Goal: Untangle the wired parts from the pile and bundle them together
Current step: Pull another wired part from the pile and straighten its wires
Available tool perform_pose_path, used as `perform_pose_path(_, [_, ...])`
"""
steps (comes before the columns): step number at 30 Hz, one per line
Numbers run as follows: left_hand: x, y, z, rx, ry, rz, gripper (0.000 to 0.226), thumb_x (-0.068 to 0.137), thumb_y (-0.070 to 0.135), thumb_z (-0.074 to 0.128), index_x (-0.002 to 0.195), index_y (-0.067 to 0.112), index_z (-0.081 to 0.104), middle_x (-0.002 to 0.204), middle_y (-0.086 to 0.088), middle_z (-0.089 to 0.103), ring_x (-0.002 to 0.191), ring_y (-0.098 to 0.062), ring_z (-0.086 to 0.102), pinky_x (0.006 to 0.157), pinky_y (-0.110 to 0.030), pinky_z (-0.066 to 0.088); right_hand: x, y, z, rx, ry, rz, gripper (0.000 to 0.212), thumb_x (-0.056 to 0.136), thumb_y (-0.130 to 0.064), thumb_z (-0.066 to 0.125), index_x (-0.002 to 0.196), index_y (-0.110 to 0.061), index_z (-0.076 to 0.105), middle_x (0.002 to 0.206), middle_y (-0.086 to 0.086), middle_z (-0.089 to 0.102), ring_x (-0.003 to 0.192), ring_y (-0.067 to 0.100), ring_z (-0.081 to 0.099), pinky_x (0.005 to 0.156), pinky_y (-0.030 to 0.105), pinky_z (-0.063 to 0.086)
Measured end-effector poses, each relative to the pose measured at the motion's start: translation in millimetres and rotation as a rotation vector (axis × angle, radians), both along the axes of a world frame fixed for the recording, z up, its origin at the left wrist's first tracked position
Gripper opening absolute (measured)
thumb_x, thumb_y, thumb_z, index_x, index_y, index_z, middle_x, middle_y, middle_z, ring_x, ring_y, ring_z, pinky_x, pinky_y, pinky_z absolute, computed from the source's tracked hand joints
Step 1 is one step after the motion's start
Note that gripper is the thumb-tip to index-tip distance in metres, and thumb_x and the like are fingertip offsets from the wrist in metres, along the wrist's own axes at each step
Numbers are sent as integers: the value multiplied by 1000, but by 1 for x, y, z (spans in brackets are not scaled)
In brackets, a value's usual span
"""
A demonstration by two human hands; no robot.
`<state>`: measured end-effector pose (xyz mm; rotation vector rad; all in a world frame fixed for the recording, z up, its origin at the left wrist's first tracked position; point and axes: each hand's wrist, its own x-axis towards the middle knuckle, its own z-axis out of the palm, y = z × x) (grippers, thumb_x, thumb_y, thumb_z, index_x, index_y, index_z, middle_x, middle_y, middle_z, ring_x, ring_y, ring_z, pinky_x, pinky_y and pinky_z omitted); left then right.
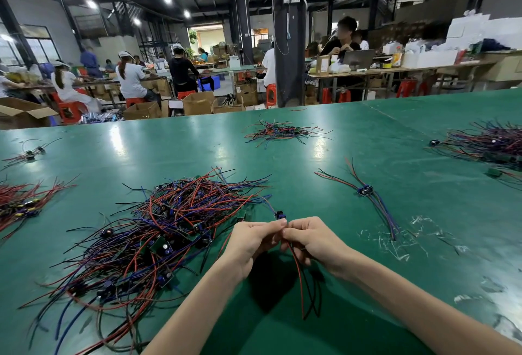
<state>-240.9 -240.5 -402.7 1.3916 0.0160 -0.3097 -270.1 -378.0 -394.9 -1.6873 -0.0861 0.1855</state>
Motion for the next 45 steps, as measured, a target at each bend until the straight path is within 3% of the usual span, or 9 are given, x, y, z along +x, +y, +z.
perform_pose_path(8, [-1, -1, -3, -57, -61, 13, 14, 79, 3, 70, 66, 2, 74, 64, -13, 67, 55, -17, 61, 60, -22, 54, -1, 1, 0, 2, 19, -6, 27, 95, -7, 50, 70, -5, 61, 43, -6, 57, 30, 3, 39, 31, 15, 28])
perform_pose_path(13, [2, -3, -5, -60, -109, 56, 23, 83, 5, 67, 61, 8, 75, 69, -15, 66, 65, -23, 57, 72, -30, 50, 1, 3, -1, 49, 36, -16, 19, 94, -6, 53, 79, 1, 63, 56, 2, 62, 33, 5, 41, 31, 16, 30])
perform_pose_path(19, [2, -4, -5, -100, -116, 18, 11, 83, 4, 66, 74, 0, 72, 71, -14, 69, 60, -18, 62, 63, -25, 54, 2, 1, -3, 28, 14, -44, 23, 94, -7, 52, 74, -2, 63, 62, 13, 58, 34, 8, 39, 31, 17, 29])
perform_pose_path(23, [0, -4, -5, -108, -130, -17, 10, 82, 2, 67, 74, -3, 71, 68, -13, 67, 58, -18, 59, 60, -23, 52, 3, 0, -3, 35, 12, -39, 21, 94, -5, 50, 81, 1, 65, 59, 7, 61, 33, 7, 40, 31, 17, 29])
perform_pose_path(31, [-1, -4, -5, -85, -165, 45, 7, 79, 4, 71, 73, 1, 71, 73, -17, 65, 63, -23, 55, 67, -31, 48, 2, 0, -2, 58, 22, -26, 23, 95, -6, 51, 76, -3, 64, 56, 3, 63, 33, 6, 42, 30, 17, 30])
perform_pose_path(36, [-2, -7, -7, -52, -235, 77, 9, 80, 4, 70, 72, 6, 72, 66, -9, 66, 58, -16, 56, 61, -21, 50, 3, 0, -2, 95, 55, -23, 22, 94, -5, 50, 77, -1, 63, 55, 2, 63, 31, 6, 41, 30, 15, 28])
perform_pose_path(45, [-3, -8, -7, 54, -321, 105, 7, 81, 4, 70, 75, 6, 74, 68, -8, 69, 60, -14, 57, 63, -22, 49, 7, -2, -1, 118, 148, -10, 23, 93, -5, 50, 76, -1, 65, 55, 5, 63, 29, 6, 39, 30, 13, 26])
